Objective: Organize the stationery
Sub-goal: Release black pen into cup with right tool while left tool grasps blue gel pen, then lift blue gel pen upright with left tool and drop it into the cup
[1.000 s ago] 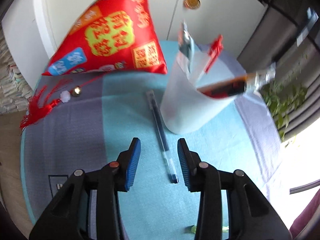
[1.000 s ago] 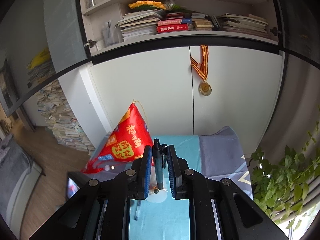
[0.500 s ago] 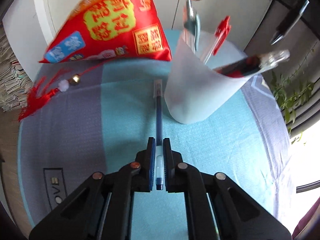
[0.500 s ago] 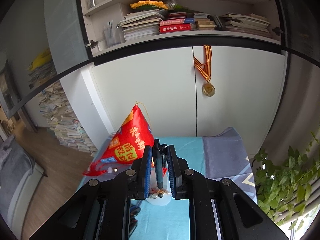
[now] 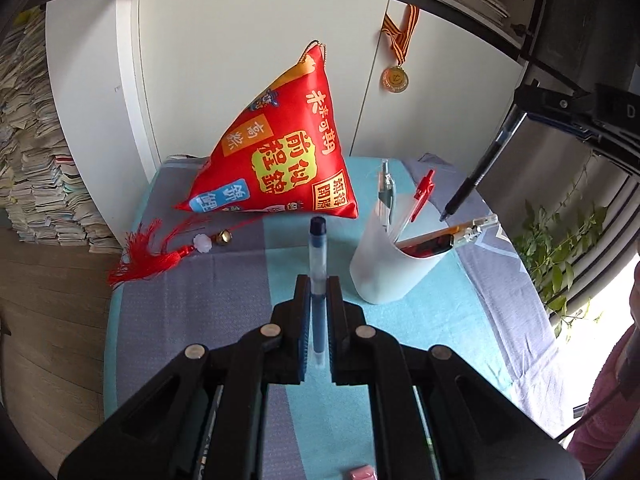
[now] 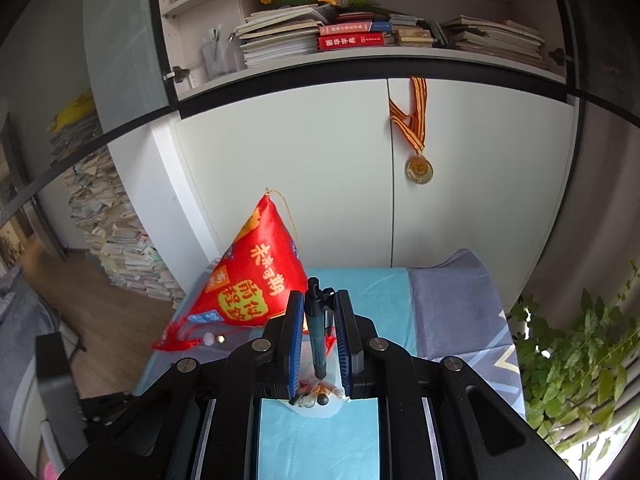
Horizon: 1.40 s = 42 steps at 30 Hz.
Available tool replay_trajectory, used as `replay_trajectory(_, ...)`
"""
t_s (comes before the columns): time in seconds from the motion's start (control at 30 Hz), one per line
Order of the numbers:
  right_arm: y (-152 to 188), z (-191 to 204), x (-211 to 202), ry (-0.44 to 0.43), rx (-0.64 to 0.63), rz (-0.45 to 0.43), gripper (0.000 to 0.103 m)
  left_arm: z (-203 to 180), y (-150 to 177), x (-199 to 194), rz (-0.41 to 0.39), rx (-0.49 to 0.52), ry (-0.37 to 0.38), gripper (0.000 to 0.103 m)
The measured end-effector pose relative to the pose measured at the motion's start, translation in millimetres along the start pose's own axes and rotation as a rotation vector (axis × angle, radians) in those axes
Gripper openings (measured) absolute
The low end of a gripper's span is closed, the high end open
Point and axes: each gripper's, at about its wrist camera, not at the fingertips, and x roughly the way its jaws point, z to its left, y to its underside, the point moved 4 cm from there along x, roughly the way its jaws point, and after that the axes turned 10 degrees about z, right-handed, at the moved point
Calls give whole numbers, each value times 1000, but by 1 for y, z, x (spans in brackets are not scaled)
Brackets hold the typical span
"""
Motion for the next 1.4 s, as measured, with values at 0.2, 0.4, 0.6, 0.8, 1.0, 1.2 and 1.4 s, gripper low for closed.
replay_trajectory(0.2, 2, -1, 12, 2, 6, 10, 17, -4, -1, 4, 4, -2, 5, 6)
replay_trajectory(0.4, 11, -2, 27, 19, -4, 51, 17, -7, -8, -11, -36, 10, 5, 6)
replay_trajectory(0.6, 23, -10, 47, 14, 26, 115, 17, -13, -16, -27, -77, 21, 5, 6)
replay_trajectory(0.8, 34, -17, 60, -40, 64, 167, 17, -22, -28, -43, -125, 39, 7, 6)
replay_trajectory(1.0, 39, -32, 45, -87, 133, 150, 17, -35, -41, -59, -173, 65, 9, 6)
replay_trajectory(1.2, 51, -39, 18, -33, 99, 97, 18, -52, -59, -59, -186, 91, 13, 6)
replay_trajectory(1.4, 69, -53, 4, 7, 92, 102, 18, -70, -69, -48, -163, 113, 29, 6)
